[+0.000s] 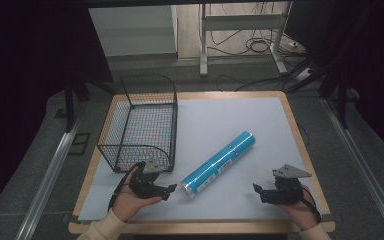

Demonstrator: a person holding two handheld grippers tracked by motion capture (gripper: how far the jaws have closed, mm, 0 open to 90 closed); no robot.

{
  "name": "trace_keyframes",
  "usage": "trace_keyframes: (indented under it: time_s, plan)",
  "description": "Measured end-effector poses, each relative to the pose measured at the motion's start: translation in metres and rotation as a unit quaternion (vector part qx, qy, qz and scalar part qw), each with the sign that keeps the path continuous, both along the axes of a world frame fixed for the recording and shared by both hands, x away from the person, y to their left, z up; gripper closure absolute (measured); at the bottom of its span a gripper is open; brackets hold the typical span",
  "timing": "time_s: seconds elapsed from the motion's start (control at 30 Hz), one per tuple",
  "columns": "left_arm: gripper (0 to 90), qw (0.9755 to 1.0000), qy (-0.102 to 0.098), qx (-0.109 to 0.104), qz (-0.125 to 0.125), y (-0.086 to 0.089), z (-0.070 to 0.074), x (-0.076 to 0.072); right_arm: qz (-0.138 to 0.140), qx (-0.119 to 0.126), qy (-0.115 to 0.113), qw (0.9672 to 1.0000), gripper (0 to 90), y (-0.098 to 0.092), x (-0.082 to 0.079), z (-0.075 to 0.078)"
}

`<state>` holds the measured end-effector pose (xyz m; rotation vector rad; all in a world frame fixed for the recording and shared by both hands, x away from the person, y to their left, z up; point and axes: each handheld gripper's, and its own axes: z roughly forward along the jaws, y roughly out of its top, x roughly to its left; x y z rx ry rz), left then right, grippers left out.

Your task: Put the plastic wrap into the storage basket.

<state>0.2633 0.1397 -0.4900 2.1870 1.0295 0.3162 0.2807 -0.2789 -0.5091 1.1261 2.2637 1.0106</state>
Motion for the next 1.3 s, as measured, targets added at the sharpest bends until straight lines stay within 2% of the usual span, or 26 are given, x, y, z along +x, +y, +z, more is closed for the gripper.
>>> trace_keyframes:
  time_s: [0.23, 0.33, 0.57, 1.03, 1.3]
  plan:
    - [20.3, 0.9999, 0.002, -0.007, -0.007, -0.009, 0.007, 0.001, -0.001, 0.0, 0.004, 1.0, 12.2, 0.0, 0.001, -0.001]
    - [20.5, 0.9999, -0.001, -0.011, -0.009, -0.013, 0.013, 0.001, -0.001, 0.013, 0.01, 0.9999, 12.4, 0.0, 0.0, 0.0]
    - [20.6, 0.9998, -0.006, -0.005, -0.017, -0.024, 0.019, 0.004, 0.001, 0.007, 0.012, 0.9999, 12.4, 0.002, -0.001, -0.001]
    - [20.3, 0.9992, 0.003, -0.001, -0.041, -0.048, 0.029, 0.015, 0.001, 0.004, 0.012, 0.9999, 12.5, 0.003, -0.002, -0.002]
    - [19.3, 0.9986, 0.002, -0.007, -0.052, -0.059, 0.036, 0.022, 0.001, 0.001, 0.012, 0.9999, 12.7, 0.004, -0.002, -0.003]
